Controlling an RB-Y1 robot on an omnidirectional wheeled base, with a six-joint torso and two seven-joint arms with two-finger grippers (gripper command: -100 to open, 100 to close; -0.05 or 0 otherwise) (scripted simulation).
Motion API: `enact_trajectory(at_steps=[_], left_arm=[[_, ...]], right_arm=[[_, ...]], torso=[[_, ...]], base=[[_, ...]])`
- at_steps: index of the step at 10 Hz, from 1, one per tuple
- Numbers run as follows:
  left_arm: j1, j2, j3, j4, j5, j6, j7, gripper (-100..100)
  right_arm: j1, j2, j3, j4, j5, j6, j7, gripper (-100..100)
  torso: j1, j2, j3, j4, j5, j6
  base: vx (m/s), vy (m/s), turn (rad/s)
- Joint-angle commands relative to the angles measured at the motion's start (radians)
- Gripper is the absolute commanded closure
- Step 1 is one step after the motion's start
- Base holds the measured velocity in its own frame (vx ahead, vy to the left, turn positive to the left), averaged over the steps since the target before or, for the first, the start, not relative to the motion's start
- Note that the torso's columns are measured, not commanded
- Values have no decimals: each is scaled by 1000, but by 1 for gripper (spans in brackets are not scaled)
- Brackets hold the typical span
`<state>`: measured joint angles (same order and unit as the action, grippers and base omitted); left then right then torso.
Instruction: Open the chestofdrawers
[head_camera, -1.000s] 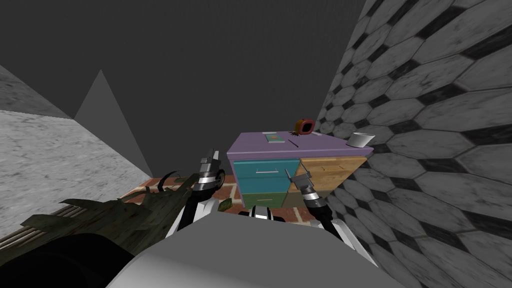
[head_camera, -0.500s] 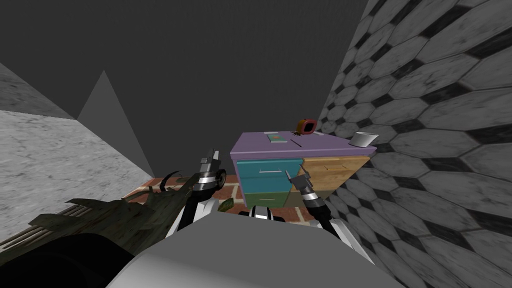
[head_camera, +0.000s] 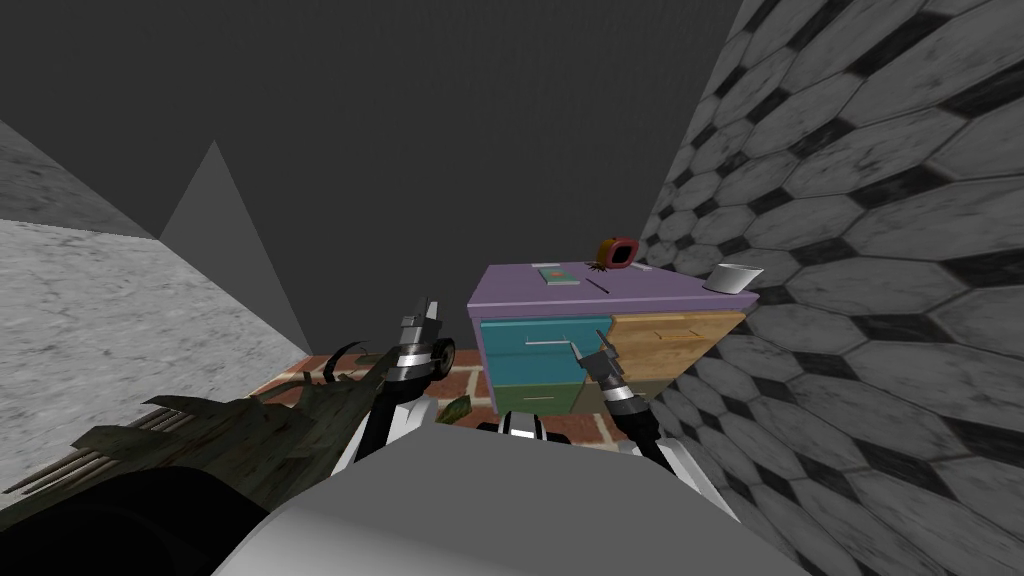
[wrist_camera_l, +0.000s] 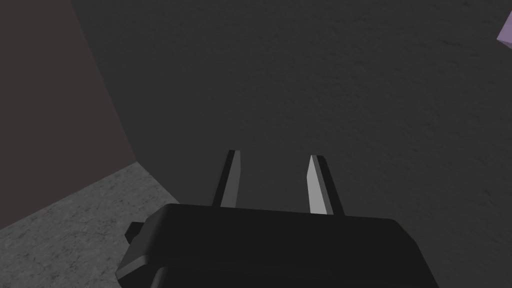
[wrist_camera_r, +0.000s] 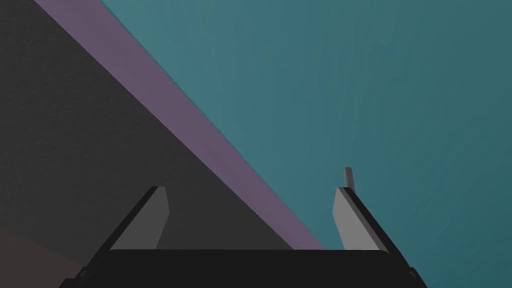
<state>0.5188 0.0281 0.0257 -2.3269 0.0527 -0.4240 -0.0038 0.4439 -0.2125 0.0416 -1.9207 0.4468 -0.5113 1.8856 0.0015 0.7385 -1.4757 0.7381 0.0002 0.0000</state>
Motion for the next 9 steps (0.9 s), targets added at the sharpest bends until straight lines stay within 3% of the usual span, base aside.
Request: enact_trajectory(at_steps=[1,9], left_arm=[[0,0,0,0,0,0,0,0],[0,0,0,0,0,0,0,0]], right_arm=[[-6,5,-2,24,12,7,79,-100],[-17,25,-4,67,29,21,296,-100]], torso=[[-1,0,0,0,0,0],[-1,0,0,0,0,0]], base=[[-26,88,2],[-20,77,0]])
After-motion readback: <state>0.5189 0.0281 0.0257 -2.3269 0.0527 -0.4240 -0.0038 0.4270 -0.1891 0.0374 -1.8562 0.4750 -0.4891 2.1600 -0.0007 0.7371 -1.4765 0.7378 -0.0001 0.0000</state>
